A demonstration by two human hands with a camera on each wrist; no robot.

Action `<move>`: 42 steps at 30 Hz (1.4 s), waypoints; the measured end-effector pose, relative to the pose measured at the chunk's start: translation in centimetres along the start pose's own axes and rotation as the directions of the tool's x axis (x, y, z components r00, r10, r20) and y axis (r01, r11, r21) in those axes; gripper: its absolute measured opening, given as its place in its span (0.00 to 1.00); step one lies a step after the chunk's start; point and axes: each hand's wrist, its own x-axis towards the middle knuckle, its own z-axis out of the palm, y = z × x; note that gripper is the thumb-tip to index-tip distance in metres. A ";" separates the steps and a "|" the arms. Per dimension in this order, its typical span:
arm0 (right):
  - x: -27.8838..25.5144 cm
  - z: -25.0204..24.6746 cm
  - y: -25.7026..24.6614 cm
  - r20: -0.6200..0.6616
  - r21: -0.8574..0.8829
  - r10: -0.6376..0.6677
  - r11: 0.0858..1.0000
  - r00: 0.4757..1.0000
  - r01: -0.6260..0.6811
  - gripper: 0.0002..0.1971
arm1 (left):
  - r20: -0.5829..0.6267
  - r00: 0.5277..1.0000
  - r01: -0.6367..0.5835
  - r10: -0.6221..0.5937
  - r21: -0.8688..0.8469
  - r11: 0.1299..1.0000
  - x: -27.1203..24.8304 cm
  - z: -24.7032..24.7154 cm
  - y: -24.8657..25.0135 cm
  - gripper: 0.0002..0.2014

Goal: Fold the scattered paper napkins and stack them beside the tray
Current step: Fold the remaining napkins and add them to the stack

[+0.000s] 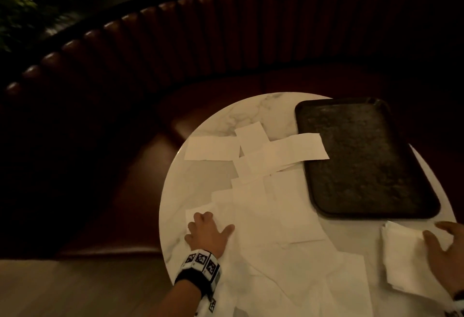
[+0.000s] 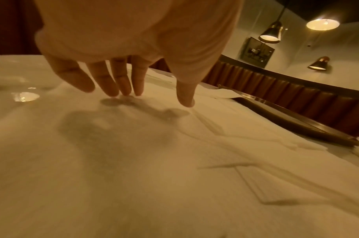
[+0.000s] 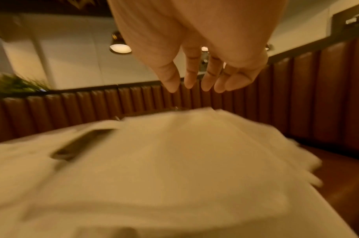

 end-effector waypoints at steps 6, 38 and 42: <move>-7.0 -5.0 -10.2 -0.029 0.131 -0.008 0.991 1.000 0.012 0.13 | -0.047 0.988 -0.140 0.145 0.082 0.987 -1.1 1.2 4.8 0.34; -13.9 2.0 -19.5 0.547 0.658 -0.256 0.721 0.797 -0.219 0.04 | 0.372 0.928 0.354 -0.004 -0.879 0.320 -1.4 0.3 3.8 0.09; -13.1 3.0 -23.6 0.773 0.588 -0.192 0.575 0.604 -0.569 0.25 | 0.384 0.917 0.353 0.107 -0.907 0.230 -6.2 -0.5 3.0 0.15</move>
